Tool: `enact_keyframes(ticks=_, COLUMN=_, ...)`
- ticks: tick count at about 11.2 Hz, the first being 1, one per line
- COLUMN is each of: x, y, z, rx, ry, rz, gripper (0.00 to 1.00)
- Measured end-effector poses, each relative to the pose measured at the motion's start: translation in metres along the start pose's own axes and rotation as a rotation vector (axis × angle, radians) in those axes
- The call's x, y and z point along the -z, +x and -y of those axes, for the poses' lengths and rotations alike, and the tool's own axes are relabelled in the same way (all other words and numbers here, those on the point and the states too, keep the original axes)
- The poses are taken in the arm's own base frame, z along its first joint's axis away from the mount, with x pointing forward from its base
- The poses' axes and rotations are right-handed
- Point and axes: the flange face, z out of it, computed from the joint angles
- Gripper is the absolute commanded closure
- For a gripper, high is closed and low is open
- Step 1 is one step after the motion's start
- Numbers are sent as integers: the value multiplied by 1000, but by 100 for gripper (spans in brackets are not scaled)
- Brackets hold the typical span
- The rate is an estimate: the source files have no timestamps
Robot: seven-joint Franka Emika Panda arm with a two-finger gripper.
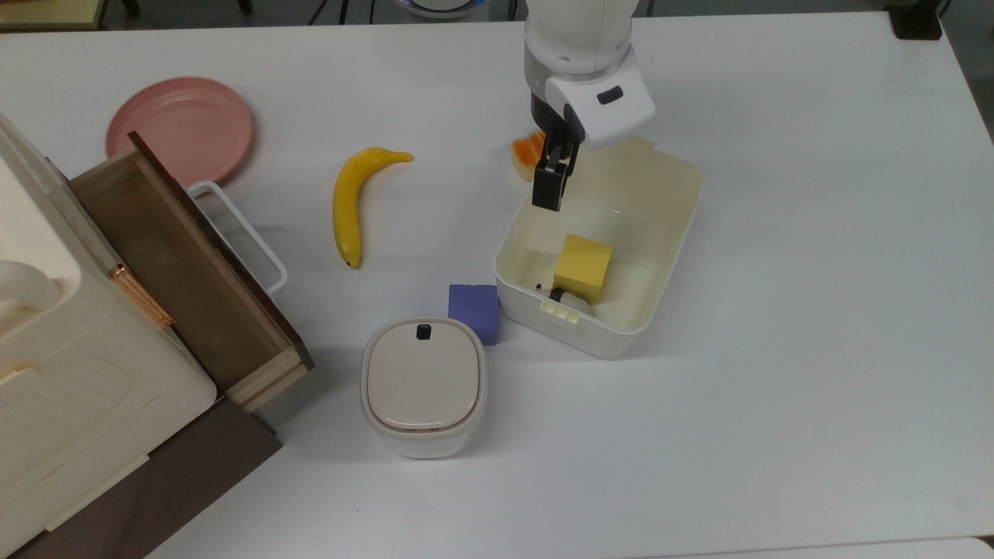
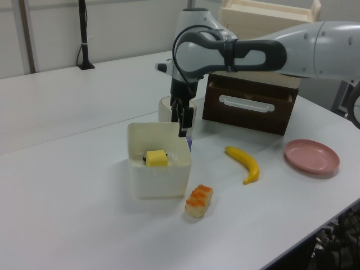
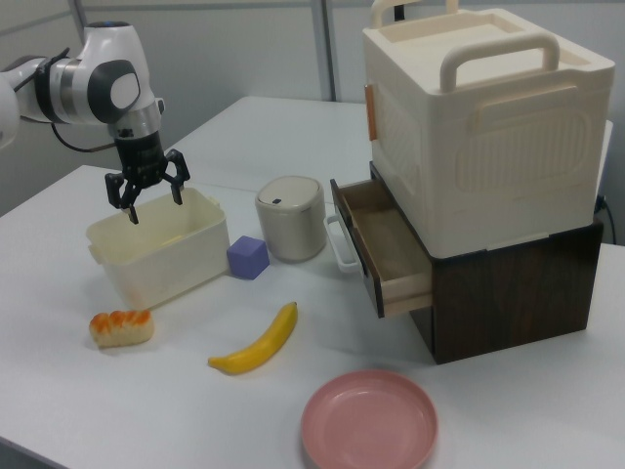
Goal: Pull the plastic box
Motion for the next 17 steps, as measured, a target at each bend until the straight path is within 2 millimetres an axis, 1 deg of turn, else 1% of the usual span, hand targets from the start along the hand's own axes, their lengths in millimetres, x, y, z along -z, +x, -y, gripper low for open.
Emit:
enact_keyframes(ticks=3, x=-10, y=4, z=0, rx=20, ry=11, rz=11, gripper=0)
enact_keyframes(ticks=6, x=-24, y=4, z=-3, rx=-45, ry=30, rz=21, gripper=0)
enact_keyframes(ticks=8, x=-28, y=5, z=-4, rx=-49, ry=34, rz=22, gripper=0)
enact_keyframes(ticks=10, x=-32, y=6, z=-7, rx=-48, ry=10, rz=10, gripper=0)
enact_keyframes(ticks=15, x=-60, y=6, z=-10, rx=-33, ry=-52, rz=19, gripper=0)
enact_keyframes(ticks=17, x=-60, y=6, z=-10, rx=-33, ry=-52, rz=19, gripper=0)
